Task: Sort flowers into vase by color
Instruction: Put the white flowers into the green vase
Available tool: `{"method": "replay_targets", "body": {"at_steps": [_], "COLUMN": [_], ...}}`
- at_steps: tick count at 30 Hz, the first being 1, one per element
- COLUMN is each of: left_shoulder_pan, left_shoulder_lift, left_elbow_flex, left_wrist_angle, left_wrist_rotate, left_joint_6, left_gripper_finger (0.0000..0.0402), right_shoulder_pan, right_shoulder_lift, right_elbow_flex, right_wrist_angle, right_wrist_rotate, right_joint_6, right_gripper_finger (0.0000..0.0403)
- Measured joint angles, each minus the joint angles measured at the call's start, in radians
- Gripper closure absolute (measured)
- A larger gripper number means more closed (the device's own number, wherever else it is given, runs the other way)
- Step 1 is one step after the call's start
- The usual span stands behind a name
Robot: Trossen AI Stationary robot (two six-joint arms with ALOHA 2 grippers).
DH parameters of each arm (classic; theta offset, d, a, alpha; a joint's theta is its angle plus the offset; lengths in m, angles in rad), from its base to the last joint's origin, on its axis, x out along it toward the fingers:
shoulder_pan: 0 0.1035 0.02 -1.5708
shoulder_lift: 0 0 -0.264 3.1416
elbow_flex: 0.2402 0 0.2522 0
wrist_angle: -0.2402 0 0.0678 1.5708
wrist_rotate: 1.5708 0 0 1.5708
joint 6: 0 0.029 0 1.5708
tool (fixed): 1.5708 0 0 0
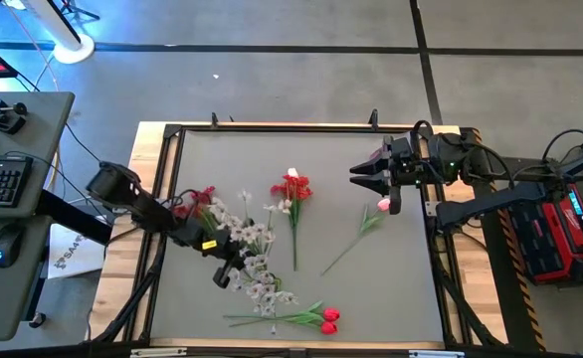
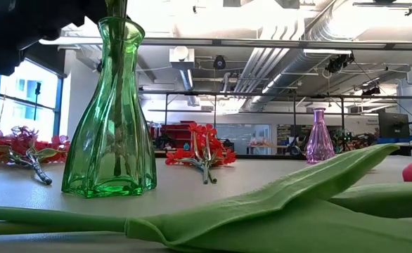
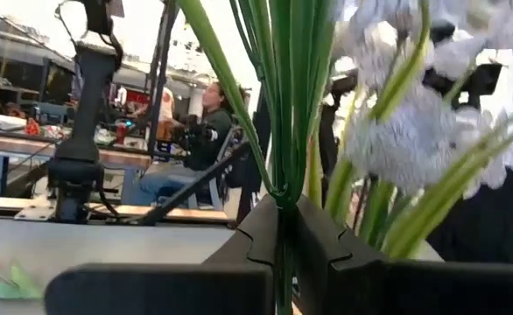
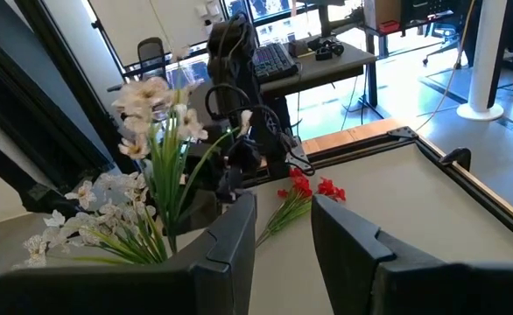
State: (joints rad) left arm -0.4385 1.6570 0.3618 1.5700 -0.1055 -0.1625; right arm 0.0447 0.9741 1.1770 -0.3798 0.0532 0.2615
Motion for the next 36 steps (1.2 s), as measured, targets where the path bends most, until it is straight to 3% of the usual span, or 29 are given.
{"method": "replay_targets", "body": {"at_steps": [9, 30, 36], "left_shoulder_pan": [0.0, -0.013, -0.013], "left_shoulder_lift": [0.046, 0.057, 0.046], "left_elbow_flex": [0.0, 0.0, 0.0], "left_wrist_angle": [0.0, -0.097, -0.075], "left_wrist_rotate": [0.076, 0.071, 0.07], "left_joint_6": [0.036, -0.012, -0.153], "left_gripper_finger": [0.0383, 0.0226, 0.0206], "right_shoulder_pan": [0.0, 0.0, 0.0], "right_shoulder_lift": [0.0, 0.0, 0.0], "right_elbow_flex": [0.0, 0.0, 0.0], "right_wrist_angle": [0.0, 0.0, 0.0], "right_wrist_rotate": [0.0, 0.0, 0.0], "right_joint_6": [0.0, 0.0, 0.0], "right_gripper_finger": [0.0299, 0.0299, 0.0299]}}
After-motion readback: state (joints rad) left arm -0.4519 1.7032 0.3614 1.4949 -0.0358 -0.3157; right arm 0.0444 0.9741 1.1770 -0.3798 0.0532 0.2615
